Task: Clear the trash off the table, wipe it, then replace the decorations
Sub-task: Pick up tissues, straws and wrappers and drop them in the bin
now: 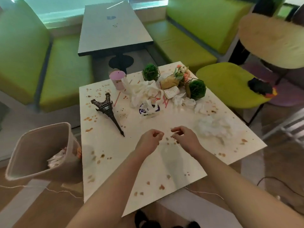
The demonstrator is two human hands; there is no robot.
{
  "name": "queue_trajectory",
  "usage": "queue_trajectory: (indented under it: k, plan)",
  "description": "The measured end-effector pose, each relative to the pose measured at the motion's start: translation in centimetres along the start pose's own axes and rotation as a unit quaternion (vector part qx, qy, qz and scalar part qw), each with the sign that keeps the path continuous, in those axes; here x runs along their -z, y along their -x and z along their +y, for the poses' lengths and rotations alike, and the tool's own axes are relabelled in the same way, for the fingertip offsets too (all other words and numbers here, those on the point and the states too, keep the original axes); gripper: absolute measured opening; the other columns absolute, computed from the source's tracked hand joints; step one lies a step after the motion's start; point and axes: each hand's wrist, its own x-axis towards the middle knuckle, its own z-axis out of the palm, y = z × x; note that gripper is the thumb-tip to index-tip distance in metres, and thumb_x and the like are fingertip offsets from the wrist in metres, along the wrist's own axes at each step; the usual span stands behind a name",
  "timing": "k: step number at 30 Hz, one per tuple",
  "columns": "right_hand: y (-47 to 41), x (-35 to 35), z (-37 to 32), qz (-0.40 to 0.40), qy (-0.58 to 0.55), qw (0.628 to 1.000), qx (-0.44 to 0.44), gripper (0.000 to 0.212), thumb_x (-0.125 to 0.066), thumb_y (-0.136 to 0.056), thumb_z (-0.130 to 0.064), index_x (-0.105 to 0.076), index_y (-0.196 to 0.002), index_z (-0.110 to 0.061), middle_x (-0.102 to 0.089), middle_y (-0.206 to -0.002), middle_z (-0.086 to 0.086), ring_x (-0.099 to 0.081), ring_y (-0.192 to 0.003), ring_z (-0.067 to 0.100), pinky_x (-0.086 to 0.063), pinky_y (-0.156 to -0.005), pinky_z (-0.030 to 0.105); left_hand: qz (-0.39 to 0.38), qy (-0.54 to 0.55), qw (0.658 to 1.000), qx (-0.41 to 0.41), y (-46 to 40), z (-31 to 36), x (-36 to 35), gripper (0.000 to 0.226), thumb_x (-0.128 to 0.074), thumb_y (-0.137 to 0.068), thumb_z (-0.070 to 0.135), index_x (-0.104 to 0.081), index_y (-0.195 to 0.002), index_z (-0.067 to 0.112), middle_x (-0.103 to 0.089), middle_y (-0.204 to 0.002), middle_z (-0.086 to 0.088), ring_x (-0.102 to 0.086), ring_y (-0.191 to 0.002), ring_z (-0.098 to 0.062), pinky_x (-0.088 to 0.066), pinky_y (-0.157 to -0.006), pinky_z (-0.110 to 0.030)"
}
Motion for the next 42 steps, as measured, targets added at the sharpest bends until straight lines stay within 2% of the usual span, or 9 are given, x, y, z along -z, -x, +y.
queue_trajectory:
  k: [4,10,15,20,23,29,34,38,42]
  plan:
    - [0.6,4.7,3.8,0.048,0.065,0.997,-0.010,0.017,-0.055,-0.093,-0.015,-0.064,-0.103,-0.026,-0.060,-0.090,-0.006,-0.055,-0.065,0.013,-0.043,-0.051,0.023,-0.041,-0.028,0.999,-0.003,0.1,1.5,-4.8,0.018,-0.055,-0.097,0.037,-0.065,-0.104,0.024,-0.069,-0.099,0.004,-0.067,-0.082,-0.014,-0.052,-0.082,-0.032]
    - [-0.4,10.4,7.9,0.080,0.132,0.988,-0.030,0.015,-0.054,-0.093,-0.018,-0.062,-0.103,-0.026,-0.060,-0.088,-0.006,-0.059,-0.064,0.020,-0.051,-0.050,0.037,-0.070,-0.054,0.996,0.007,0.0,3.5,-10.5,0.020,-0.053,-0.096,0.043,-0.063,-0.104,0.027,-0.067,-0.105,0.006,-0.066,-0.092,-0.015,-0.052,-0.090,-0.036]
    - [-1.9,13.6,9.7,0.079,0.217,0.973,-0.008,0.011,-0.059,-0.093,-0.027,-0.059,-0.104,-0.026,-0.058,-0.092,-0.005,-0.062,-0.067,0.018,-0.046,-0.043,0.030,-0.063,-0.045,0.997,0.021,-0.2,4.7,-13.9,0.025,-0.054,-0.096,0.045,-0.064,-0.110,0.027,-0.065,-0.109,0.007,-0.065,-0.097,-0.015,-0.051,-0.092,-0.038]
    - [-4.1,15.0,10.9,0.063,0.292,0.954,0.008,0.031,-0.062,-0.091,-0.031,-0.057,-0.121,-0.023,-0.050,-0.119,0.001,-0.051,-0.112,0.023,-0.054,-0.075,0.041,-0.065,-0.034,0.997,0.028,-0.3,5.0,-16.0,0.027,-0.054,-0.097,0.042,-0.064,-0.114,0.023,-0.066,-0.107,0.005,-0.066,-0.092,-0.014,-0.052,-0.089,-0.034]
    - [-5.2,15.1,11.1,0.031,0.333,0.943,0.002,0.043,-0.059,-0.092,-0.029,-0.051,-0.134,-0.026,-0.041,-0.133,0.003,-0.037,-0.124,0.024,-0.051,-0.081,0.039,-0.062,-0.027,0.997,0.026,-0.3,5.3,-16.5,0.026,-0.054,-0.098,0.040,-0.065,-0.114,0.023,-0.066,-0.105,0.006,-0.066,-0.088,-0.011,-0.049,-0.079,-0.027]
    - [-6.8,14.7,12.2,0.023,0.359,0.933,-0.023,0.040,-0.055,-0.096,-0.028,-0.050,-0.136,-0.026,-0.039,-0.133,0.004,-0.040,-0.122,0.024,-0.047,-0.076,0.036,-0.054,-0.031,0.998,0.017,-2.0,5.9,-16.8,0.020,-0.051,-0.100,0.035,-0.066,-0.110,0.027,-0.067,-0.101,0.008,-0.065,-0.084,-0.006,-0.042,-0.065,-0.017]
    - [-8.0,15.1,12.0,0.082,0.251,0.964,-0.025,0.019,-0.050,-0.099,-0.029,-0.067,-0.105,-0.021,-0.057,-0.110,0.002,-0.057,-0.094,0.021,-0.053,-0.071,0.038,-0.045,-0.018,0.999,0.007,-4.2,7.1,-16.9,0.016,-0.054,-0.098,0.032,-0.064,-0.111,0.029,-0.066,-0.096,0.007,-0.065,-0.084,-0.008,-0.041,-0.065,-0.020]
    - [-8.7,15.9,11.2,0.118,0.176,0.977,-0.001,0.013,-0.052,-0.099,-0.025,-0.064,-0.099,-0.019,-0.060,-0.106,0.000,-0.057,-0.094,0.018,-0.052,-0.077,0.039,-0.035,-0.018,0.999,-0.016,-6.0,8.5,-17.1,0.027,-0.060,-0.095,0.031,-0.056,-0.122,0.029,-0.062,-0.107,0.010,-0.060,-0.086,-0.003,-0.040,-0.065,-0.018]
    - [-9.1,16.0,11.1,0.037,0.307,0.951,-0.002,0.028,-0.064,-0.086,-0.023,-0.060,-0.114,-0.026,-0.048,-0.118,-0.002,-0.048,-0.111,0.019,-0.048,-0.072,0.033,-0.040,-0.022,0.999,-0.030,-7.7,9.5,-17.6,0.034,-0.060,-0.095,0.028,-0.053,-0.128,0.025,-0.059,-0.117,0.004,-0.059,-0.093,-0.007,-0.038,-0.065,-0.014]
